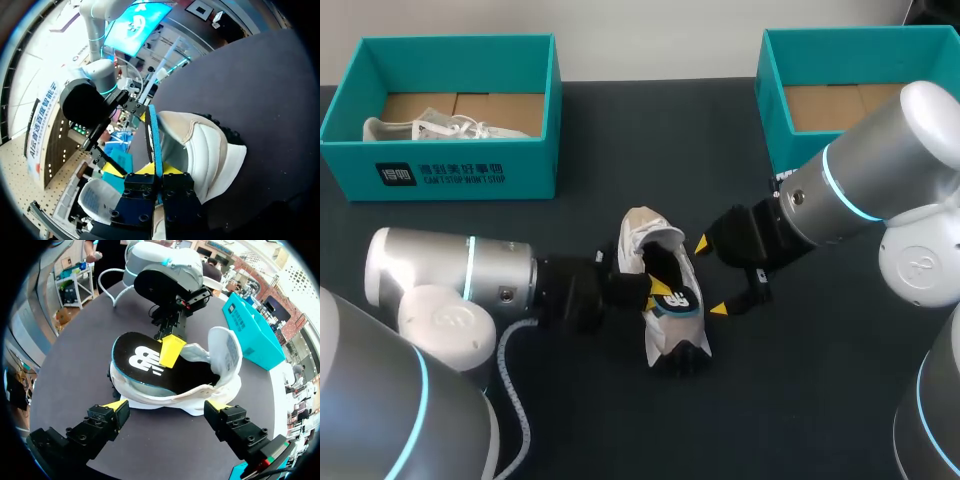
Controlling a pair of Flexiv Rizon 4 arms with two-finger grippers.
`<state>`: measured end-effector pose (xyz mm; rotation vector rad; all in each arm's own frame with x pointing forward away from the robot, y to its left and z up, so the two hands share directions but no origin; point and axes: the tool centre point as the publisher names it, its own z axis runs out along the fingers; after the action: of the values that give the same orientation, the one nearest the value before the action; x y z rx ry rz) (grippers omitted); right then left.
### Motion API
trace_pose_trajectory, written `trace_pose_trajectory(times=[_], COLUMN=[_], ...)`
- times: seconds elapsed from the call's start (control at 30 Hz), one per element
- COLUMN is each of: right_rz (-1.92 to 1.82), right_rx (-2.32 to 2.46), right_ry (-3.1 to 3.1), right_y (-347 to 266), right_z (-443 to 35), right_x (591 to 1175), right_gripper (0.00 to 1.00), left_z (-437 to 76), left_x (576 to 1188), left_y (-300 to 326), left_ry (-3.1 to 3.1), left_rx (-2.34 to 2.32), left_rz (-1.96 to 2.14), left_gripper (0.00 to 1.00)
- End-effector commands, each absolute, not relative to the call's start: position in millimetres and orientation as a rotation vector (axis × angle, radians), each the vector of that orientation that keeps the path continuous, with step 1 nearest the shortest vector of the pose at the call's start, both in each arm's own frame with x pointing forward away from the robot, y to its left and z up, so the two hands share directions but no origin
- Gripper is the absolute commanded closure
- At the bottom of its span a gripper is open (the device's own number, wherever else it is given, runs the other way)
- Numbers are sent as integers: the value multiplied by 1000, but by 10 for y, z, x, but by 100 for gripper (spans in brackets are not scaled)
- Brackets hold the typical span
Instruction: Take the shoe out of the shoebox, open the shoe tongue, remove and reinsert the insole, then place the shoe into the shoebox
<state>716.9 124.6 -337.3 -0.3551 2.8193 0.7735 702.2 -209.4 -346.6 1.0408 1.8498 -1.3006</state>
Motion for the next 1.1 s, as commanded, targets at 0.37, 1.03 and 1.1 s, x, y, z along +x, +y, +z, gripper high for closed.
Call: trace_pose_trajectory(times=[0.37,1.03,1.1], right_rz=[770,770,770], right_rx=[-353,-353,-353], right_ry=[2819,2819,2819], right_y=[1254,1254,1254], right_z=[-3379,-3379,-3379], right_x=[7160,7160,7160], right_gripper=[0,0,0], left_z=[-3302,-3581,-3604], left_x=[6923,6916,6953], left_y=[-2101,-2262,-2235], left_ry=[1825,1860,1866], left_rx=[1028,1114,1114], left_rz=[-1365,-1344,-1329], left_gripper=[59,100,100])
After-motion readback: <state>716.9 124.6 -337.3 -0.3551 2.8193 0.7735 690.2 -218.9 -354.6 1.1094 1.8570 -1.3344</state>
